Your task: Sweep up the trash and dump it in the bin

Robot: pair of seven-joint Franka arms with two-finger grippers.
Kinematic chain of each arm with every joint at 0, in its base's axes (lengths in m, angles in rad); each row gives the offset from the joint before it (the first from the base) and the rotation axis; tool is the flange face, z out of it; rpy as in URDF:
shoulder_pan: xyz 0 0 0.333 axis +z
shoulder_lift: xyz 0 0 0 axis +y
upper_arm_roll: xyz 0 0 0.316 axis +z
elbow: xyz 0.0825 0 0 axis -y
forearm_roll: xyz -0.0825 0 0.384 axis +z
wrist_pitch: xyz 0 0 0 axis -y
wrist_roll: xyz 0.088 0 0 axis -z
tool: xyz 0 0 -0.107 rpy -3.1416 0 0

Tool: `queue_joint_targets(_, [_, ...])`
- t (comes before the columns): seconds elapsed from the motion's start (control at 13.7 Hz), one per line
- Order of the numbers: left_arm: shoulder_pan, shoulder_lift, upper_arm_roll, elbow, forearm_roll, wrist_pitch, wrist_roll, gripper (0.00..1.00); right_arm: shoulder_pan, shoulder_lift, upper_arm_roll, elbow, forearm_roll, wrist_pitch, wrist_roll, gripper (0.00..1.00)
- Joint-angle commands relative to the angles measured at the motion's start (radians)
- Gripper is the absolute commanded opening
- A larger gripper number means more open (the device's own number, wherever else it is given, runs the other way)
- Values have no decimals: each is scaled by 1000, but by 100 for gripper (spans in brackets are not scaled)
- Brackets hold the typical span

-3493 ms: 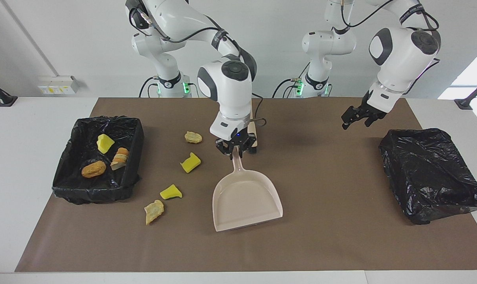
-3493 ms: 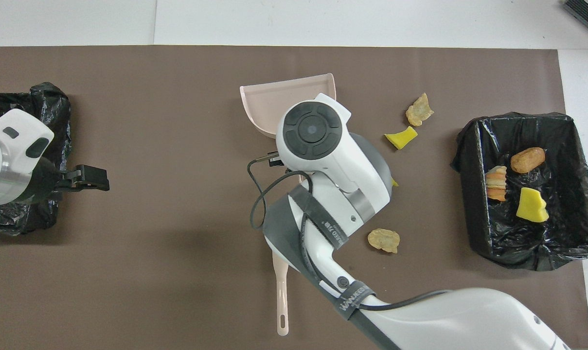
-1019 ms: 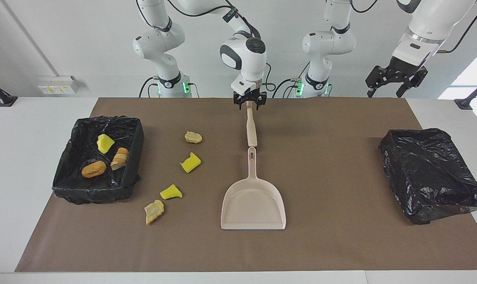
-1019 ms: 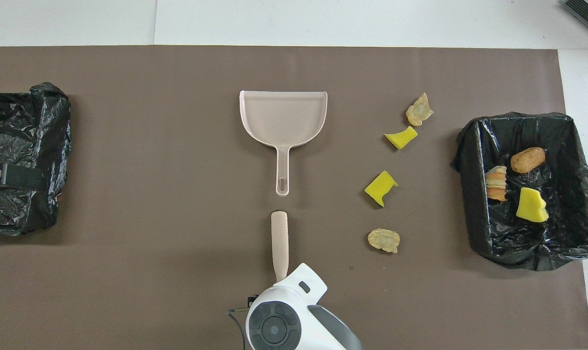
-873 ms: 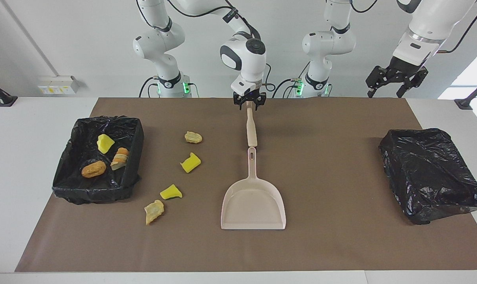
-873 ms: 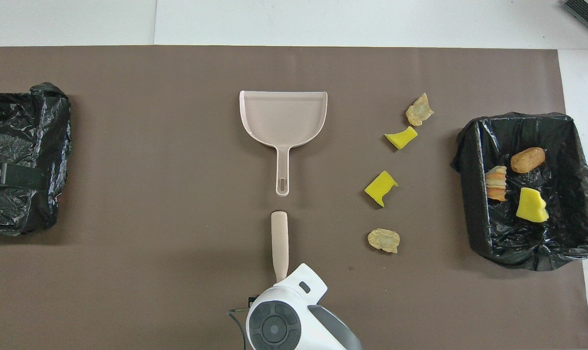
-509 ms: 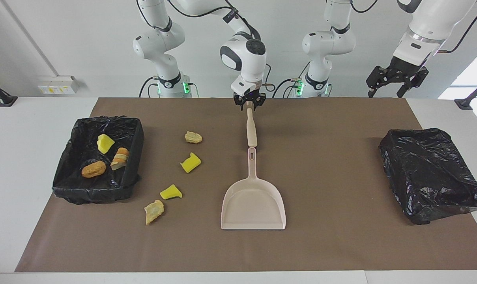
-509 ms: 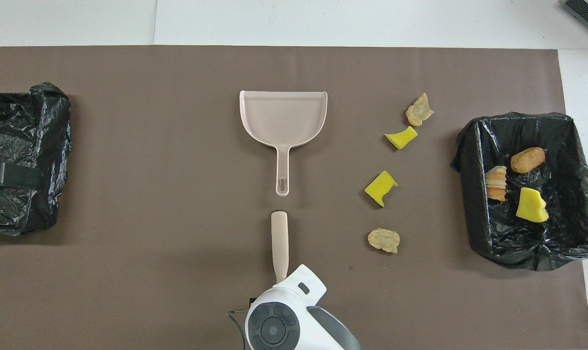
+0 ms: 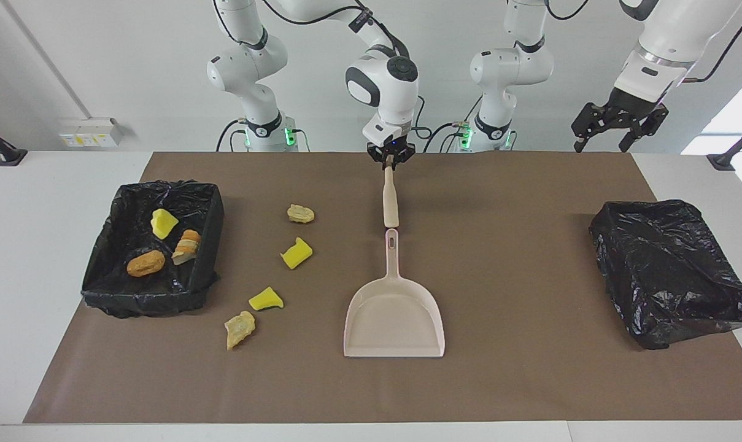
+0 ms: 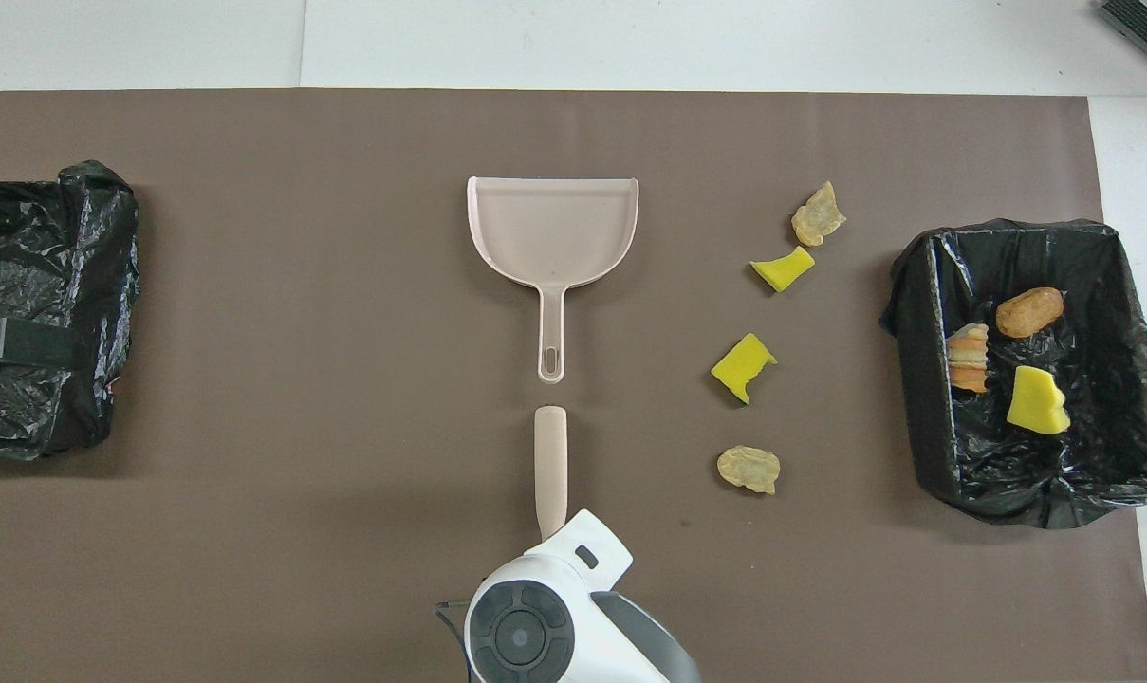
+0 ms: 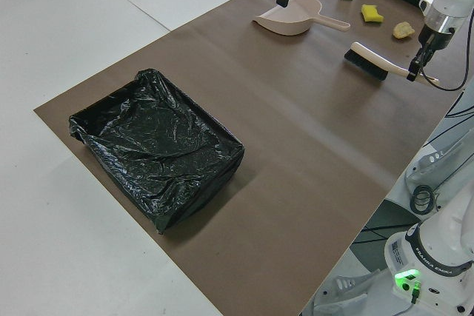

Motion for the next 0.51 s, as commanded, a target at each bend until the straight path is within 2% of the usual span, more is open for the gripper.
queue_joint_targets(0.0, [-10, -3, 9, 2, 10, 7, 0, 100, -87, -89, -2, 25, 18, -100, -85, 0])
queue_joint_targets(0.22, [-10, -3, 9, 2, 10, 7, 0, 100, -197, -150, -8, 42, 17, -198, -256, 0])
queue_joint_targets(0.44, [-10, -3, 9, 2, 10, 7, 0, 100, -318, -157, -16, 59, -20, -290, -401, 0])
